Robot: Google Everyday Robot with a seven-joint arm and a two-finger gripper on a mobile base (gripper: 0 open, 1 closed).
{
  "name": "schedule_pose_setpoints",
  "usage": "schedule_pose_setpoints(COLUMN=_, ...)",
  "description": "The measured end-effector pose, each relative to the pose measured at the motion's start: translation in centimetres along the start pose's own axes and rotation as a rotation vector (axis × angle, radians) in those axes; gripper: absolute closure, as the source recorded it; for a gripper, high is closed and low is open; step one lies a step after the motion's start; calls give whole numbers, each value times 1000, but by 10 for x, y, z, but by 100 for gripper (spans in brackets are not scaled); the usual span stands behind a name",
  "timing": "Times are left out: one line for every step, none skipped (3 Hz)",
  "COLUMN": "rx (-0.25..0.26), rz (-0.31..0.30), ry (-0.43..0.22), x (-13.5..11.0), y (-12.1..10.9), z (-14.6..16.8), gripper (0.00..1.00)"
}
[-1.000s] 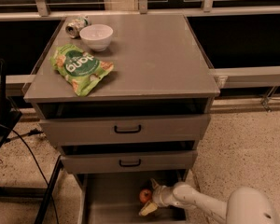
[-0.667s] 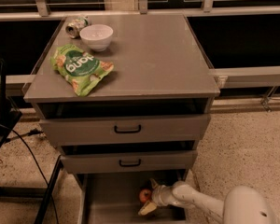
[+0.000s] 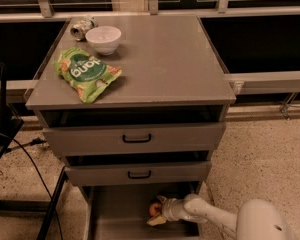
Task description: Pick apple from bottom drawer and place on counter
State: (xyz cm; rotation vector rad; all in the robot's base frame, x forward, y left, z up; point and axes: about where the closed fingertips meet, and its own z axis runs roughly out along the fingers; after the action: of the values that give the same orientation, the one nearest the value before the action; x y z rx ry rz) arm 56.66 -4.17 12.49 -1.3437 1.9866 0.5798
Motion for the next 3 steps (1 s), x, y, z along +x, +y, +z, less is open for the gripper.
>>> schedule_pose_setpoints(rx=0, rz=0, ry=0, x=0, y=0, z=0, gripper=49)
schedule_pose_setpoints(rx=0, rz=0, ry=0, x=0, y=0, z=0, gripper=72)
schedule_pose_setpoints(rx=0, rz=0, ry=0, x=0, y=0, z=0, gripper=95)
